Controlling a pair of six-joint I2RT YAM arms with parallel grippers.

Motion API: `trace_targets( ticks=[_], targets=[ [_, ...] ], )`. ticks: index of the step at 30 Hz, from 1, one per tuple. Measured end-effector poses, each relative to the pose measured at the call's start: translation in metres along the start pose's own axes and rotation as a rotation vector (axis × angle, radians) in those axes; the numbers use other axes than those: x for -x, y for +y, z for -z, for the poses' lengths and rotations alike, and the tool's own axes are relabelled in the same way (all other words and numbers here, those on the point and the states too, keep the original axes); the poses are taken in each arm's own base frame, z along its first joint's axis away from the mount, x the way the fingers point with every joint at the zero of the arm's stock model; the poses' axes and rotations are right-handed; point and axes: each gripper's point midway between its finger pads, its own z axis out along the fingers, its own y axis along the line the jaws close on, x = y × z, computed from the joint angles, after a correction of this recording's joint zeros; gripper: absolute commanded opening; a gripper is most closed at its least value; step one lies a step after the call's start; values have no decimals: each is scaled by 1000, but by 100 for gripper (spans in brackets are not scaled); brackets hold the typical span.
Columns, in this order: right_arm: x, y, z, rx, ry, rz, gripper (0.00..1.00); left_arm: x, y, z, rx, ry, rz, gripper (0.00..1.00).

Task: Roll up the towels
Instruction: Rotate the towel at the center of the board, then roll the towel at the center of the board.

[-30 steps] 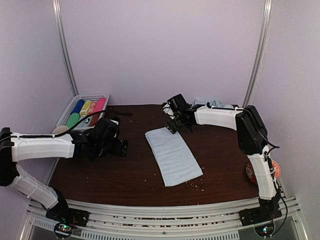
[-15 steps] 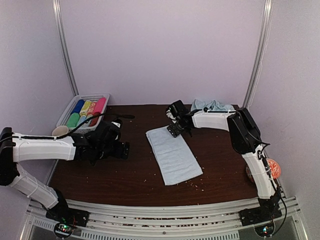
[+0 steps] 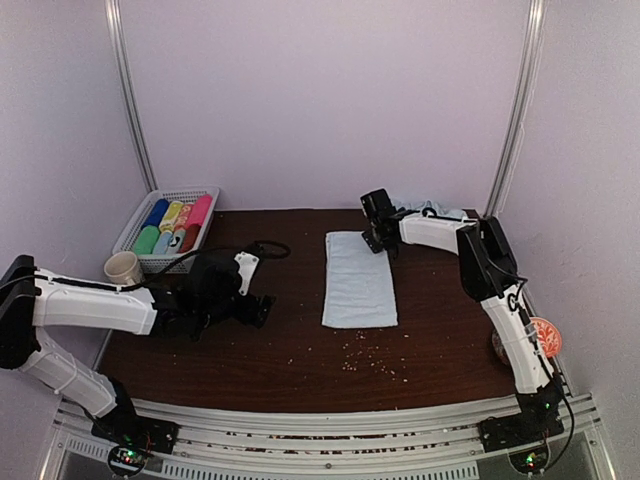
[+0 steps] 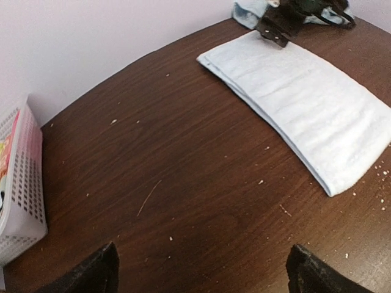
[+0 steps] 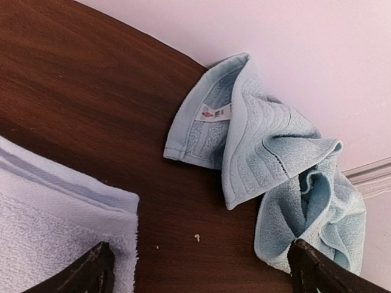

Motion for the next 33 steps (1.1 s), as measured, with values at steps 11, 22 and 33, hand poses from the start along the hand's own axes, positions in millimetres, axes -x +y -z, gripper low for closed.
trace_targets(
  ticks=[11,22,33],
  targets=[
    [59,-74,170,303,-221,74,100,3,-68,-28,-169,-101,-418,97],
    [-84,-82,296,502,-453,300,100,4,-130,-37,-381,-259,-874,96],
    [-115,-70,309,554,-505,333,100,-16,-163,-63,-408,-257,-1162,77]
  ],
)
